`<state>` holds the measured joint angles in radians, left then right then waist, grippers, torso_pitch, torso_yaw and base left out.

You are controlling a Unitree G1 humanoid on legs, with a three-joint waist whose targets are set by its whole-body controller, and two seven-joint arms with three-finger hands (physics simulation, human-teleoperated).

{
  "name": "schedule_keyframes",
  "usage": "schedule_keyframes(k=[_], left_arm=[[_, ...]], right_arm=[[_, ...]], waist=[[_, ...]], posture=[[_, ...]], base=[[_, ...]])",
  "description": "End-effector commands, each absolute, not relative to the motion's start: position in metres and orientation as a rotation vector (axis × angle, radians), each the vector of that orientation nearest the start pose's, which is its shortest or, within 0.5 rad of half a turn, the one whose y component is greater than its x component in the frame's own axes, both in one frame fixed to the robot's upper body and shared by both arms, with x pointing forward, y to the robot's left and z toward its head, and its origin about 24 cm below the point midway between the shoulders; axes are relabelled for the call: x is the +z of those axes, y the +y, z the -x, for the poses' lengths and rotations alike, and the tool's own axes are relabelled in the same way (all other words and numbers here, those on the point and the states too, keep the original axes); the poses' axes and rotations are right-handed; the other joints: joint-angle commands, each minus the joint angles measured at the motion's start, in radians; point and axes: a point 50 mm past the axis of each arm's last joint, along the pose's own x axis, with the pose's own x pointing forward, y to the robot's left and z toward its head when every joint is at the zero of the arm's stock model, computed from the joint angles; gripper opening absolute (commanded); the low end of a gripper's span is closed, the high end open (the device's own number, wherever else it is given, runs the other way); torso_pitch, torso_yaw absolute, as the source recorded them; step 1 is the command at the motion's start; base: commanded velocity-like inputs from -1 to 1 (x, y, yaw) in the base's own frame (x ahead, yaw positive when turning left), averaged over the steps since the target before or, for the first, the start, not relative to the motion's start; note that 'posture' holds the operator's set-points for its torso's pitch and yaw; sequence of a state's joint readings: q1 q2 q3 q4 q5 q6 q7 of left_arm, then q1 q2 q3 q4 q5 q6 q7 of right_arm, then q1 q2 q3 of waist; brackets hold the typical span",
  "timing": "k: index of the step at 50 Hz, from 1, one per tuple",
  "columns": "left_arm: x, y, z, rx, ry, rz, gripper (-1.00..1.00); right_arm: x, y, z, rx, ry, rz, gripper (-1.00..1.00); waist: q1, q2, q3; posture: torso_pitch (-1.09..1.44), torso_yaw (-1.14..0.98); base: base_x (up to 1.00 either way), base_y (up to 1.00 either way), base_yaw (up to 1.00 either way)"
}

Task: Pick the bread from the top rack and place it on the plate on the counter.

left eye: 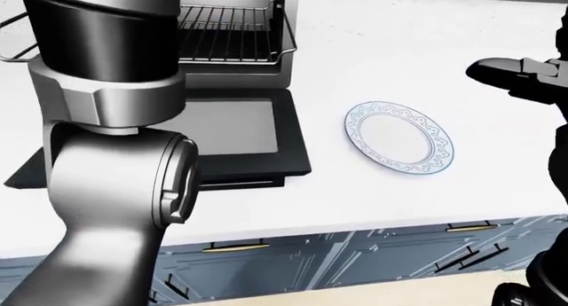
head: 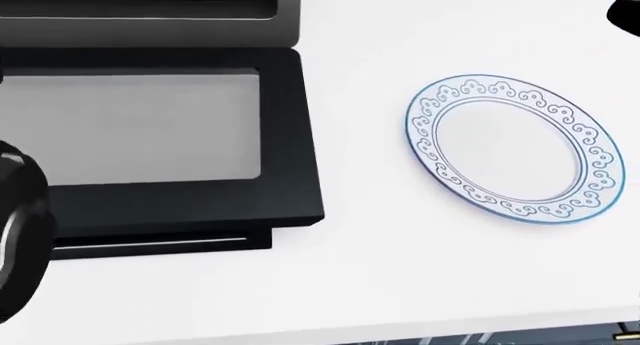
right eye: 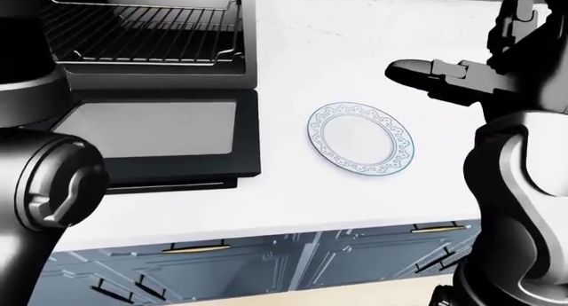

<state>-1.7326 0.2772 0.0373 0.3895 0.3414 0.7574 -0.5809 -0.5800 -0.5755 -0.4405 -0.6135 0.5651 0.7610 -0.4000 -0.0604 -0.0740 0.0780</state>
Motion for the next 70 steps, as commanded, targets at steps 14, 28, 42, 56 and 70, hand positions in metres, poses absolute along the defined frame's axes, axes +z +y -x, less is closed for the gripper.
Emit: schedule_keyframes(k=[14,28,42,56,70], left_arm=[[0.481,0.063,-0.31,-0.379,-0.567,-0.559,-1.0],[0.47,0.046,-0.315,-0.444,-0.573,-0.535,-1.0],[0.464,0.039,-0.318,-0.474,-0.57,-0.531,-1.0],[0.459,0.035,-0.321,-0.48,-0.564,-0.503,-1.0],[0.443,0.028,-0.326,-0.496,-0.54,-0.451,-1.0]], right_arm=[[0.324,-0.259,-0.227,-0.397,-0.647,-0.005,1.0],[0.322,-0.263,-0.222,-0.404,-0.647,-0.01,1.0],[0.318,-0.263,-0.224,-0.409,-0.644,-0.011,1.0],[0.316,-0.262,-0.224,-0.403,-0.642,-0.014,1.0],[0.313,-0.261,-0.226,-0.4,-0.637,-0.018,1.0]], waist=[[-0.062,-0.01,-0.028],[-0.157,-0.02,-0.04],[-0.265,-0.03,-0.055],[-0.35,-0.036,-0.068],[-0.421,-0.037,-0.079]], posture=[[0.0,-0.24],[0.0,-0.31],[0.0,-0.38],[0.0,-0.45],[0.0,-0.52]], base=[[0.0,0.0,0.0],[0.0,0.0,0.0],[0.0,0.0,0.0],[0.0,0.0,0.0],[0.0,0.0,0.0]])
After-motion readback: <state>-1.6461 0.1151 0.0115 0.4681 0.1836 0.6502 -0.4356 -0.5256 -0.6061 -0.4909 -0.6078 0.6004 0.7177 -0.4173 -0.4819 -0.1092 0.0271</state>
